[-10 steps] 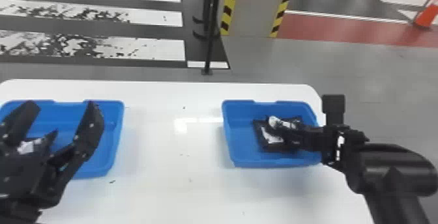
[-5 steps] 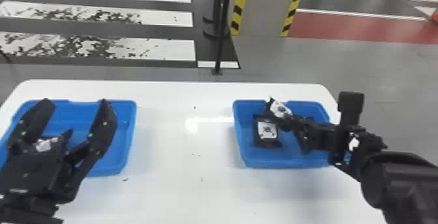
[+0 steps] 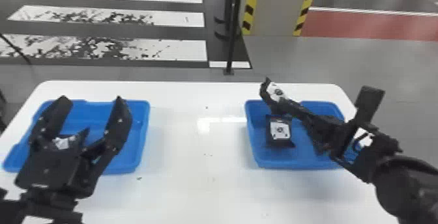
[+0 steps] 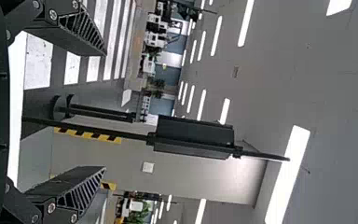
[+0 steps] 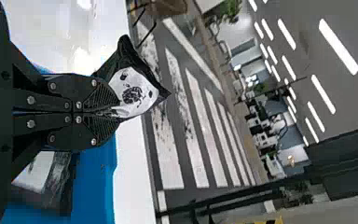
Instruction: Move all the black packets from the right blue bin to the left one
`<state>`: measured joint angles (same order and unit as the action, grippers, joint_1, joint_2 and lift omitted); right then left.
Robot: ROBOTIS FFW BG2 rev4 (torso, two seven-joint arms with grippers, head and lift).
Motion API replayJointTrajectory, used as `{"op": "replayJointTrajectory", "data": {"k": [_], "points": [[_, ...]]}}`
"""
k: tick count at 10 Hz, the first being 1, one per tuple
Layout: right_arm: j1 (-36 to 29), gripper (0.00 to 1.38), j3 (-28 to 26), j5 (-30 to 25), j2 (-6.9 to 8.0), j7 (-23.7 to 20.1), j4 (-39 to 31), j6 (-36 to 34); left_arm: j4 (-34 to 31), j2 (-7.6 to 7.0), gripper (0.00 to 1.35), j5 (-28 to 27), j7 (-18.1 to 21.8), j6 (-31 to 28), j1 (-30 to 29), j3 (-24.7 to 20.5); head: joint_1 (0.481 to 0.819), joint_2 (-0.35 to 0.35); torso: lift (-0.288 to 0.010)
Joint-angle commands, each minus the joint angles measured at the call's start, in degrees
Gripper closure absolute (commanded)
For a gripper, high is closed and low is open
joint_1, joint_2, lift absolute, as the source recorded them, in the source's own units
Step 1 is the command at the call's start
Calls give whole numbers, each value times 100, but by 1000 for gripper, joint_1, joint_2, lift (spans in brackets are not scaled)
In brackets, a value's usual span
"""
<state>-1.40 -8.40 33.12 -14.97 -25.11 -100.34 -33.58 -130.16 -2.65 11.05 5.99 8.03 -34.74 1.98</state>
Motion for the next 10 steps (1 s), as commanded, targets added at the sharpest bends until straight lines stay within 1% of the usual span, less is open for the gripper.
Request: {"op": "replayJointTrajectory", "data": {"k": [1,3,4,5,7,9,10], "points": [[70,1144,578,859,-58,-90,99,81,30,-8,167,26,-1,-15,29,42,695,-63,-140],[224,1142,1606,1773,-146,-178,169,110,72,-25,167,83,7,-71,86,133,695,43,-140],[309,1142,2040,2036,-173,-178,155,138,100,-43,167,83,7,-85,114,167,695,70,-140],[435,1144,2383,2196,-199,-178,141,166,100,-61,171,140,7,-142,142,213,695,133,-140],[590,1142,2829,2481,-234,-178,127,264,170,-69,165,289,7,-156,170,270,695,210,-140],[703,1142,3126,2698,-243,-178,113,335,184,-87,171,357,16,-268,198,327,695,244,-140],[717,1144,3183,2755,-252,-178,43,335,184,-96,171,369,16,-325,212,339,695,257,-140]]}}
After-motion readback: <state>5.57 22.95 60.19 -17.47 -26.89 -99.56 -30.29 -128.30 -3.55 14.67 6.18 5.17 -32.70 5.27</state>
